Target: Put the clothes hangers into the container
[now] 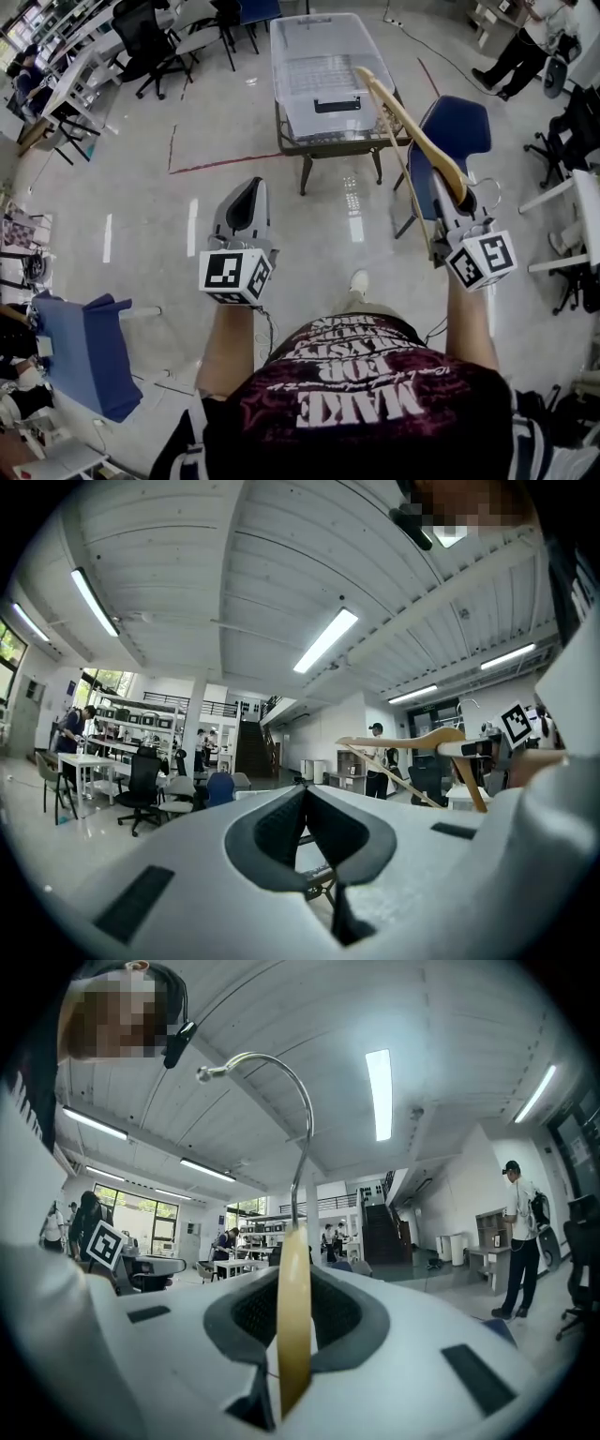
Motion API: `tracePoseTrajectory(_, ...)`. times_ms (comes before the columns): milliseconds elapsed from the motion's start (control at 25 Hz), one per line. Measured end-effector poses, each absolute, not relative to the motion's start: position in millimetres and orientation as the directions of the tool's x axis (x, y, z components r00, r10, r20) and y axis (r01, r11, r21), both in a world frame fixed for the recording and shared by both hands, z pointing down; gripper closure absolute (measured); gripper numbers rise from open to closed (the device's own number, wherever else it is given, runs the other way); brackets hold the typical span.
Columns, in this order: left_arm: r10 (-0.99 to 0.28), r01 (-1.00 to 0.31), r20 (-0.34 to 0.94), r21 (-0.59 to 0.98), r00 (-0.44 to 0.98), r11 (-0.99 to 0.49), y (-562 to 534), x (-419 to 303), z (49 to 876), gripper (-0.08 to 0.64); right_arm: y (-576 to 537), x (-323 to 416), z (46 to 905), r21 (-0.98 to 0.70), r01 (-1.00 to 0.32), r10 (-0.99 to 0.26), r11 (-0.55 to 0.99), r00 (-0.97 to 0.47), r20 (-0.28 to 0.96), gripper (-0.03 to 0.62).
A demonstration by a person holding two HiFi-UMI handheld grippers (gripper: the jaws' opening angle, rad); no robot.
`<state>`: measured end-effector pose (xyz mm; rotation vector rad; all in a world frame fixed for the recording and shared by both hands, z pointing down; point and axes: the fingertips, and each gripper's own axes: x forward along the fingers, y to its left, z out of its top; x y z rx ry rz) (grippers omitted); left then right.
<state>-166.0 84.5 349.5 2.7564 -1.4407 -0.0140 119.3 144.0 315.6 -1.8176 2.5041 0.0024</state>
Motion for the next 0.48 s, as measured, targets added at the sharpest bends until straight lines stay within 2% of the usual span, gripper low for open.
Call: tracePoseTrajectory(480, -0.83, -0.83, 0.014, 0.025, 0.558, -0.557, 10.8, -82.2, 343.2, 0.554, 70.3, 189.8, 324.9, -0.043, -0.936, -0.936, 0.351, -0.35, -0.029, 0.534)
